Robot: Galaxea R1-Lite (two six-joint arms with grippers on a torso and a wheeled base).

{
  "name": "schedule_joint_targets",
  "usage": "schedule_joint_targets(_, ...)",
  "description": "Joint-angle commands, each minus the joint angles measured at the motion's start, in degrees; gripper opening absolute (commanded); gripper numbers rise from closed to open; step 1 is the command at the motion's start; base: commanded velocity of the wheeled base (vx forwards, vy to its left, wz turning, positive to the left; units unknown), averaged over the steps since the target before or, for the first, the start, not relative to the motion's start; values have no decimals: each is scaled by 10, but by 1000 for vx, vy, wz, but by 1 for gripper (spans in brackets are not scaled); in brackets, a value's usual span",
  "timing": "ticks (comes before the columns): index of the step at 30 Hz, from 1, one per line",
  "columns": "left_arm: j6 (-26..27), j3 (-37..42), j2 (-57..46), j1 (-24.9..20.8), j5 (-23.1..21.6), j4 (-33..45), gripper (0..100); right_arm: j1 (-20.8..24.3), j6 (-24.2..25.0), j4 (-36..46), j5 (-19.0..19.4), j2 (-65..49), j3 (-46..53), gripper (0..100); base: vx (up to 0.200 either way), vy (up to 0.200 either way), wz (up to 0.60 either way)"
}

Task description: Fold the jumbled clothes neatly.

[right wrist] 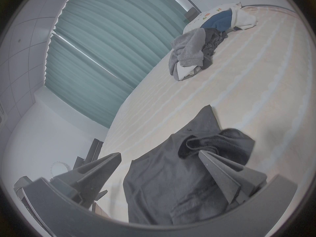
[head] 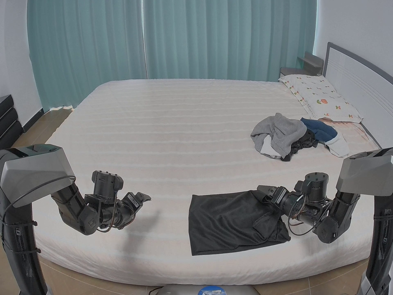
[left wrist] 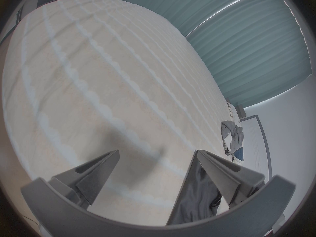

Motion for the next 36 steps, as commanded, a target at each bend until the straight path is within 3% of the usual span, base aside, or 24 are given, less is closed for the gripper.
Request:
schedule_joint_targets(1, 0, 0, 3, 0, 1, 0, 100, 0, 0, 0, 0, 27, -10, 100, 0, 0, 0)
schedule_joint_targets(16, 0, -4, 4, 0, 2, 0, 100, 4, -2, 6, -1, 50, -23, 100, 0, 0, 0)
schedule_joint_targets(17, 0, -4, 4, 0, 2, 0, 100, 2, -2, 7, -1, 50, -22, 0, 0, 0, 0)
schedule_joint_targets(26, 0, -4, 5, 0, 2, 0, 100, -25, -3, 8, -19, 49, -23, 0, 0, 0, 0)
schedule_joint_targets(36, 0, -4, 6, 0, 2, 0, 100, -64, -3, 10, -14, 72, -48, 0, 0, 0, 0)
